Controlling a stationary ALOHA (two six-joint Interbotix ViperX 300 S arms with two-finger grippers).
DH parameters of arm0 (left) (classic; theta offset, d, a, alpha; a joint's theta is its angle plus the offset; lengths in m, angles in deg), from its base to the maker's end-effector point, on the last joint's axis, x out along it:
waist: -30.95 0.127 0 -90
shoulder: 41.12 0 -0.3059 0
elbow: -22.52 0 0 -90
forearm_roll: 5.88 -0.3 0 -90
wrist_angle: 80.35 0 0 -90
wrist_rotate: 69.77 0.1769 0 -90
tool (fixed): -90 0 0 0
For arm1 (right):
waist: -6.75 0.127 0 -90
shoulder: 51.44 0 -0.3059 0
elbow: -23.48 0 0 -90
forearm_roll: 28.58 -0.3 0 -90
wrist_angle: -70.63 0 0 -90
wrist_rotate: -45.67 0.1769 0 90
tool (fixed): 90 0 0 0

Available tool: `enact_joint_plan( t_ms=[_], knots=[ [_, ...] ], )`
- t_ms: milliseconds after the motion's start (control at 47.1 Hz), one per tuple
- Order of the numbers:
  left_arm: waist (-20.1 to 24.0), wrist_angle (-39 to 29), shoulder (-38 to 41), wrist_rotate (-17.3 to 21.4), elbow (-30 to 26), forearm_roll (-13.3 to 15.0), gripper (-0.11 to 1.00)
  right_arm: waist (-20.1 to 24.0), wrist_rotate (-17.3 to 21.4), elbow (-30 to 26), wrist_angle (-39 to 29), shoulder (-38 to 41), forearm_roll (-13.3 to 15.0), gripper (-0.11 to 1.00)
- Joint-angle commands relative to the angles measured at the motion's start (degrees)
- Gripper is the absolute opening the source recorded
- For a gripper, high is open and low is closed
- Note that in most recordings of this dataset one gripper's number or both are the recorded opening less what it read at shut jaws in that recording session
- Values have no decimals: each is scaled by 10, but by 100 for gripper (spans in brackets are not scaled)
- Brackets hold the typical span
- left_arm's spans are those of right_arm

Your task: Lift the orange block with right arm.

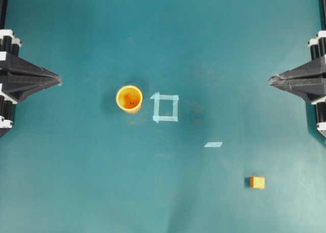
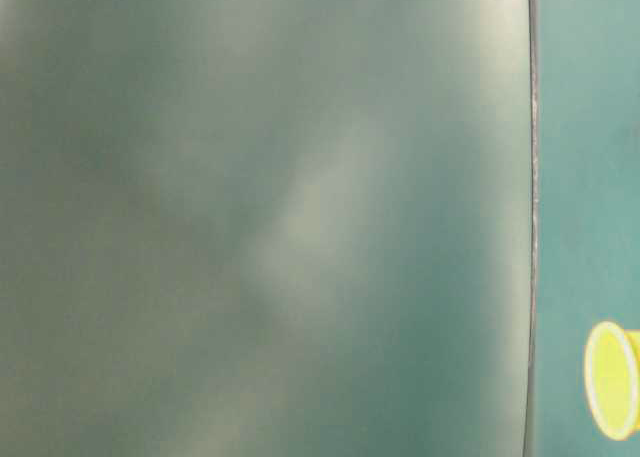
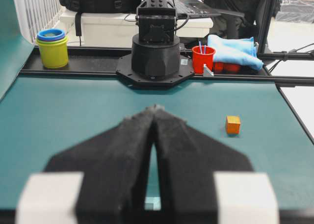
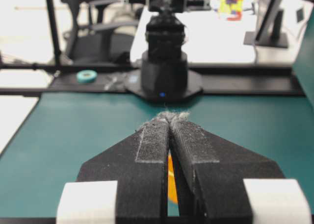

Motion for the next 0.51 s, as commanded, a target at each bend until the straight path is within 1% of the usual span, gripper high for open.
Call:
enact_joint_plan(
  t_ms=[0, 21, 64, 85, 318, 403, 488],
  knots=[
    [-1, -19, 5, -3, -23, -3, -1, -4, 0, -15, -2, 4, 0, 0],
    [-1, -24, 6, -4, -25, -3, -1, -4, 0, -17, -6, 4, 0, 0],
    [0, -35, 5, -9, -28, -3, 3, -4, 0, -27, -25, 5, -1, 0],
    [0, -39, 4, -10, -29, -3, 2, -4, 0, -33, -39, 5, 0, 0],
    [0, -48, 2, -9, -30, -4, 1, -4, 1, -115, -245, 13, -1, 1],
    [0, -48, 4, -10, -30, -3, 1, -4, 6, -140, -299, 18, -6, 1],
    [0, -49, 4, -10, -29, -4, 1, -4, 14, -160, -342, 24, -12, 4]
  ],
)
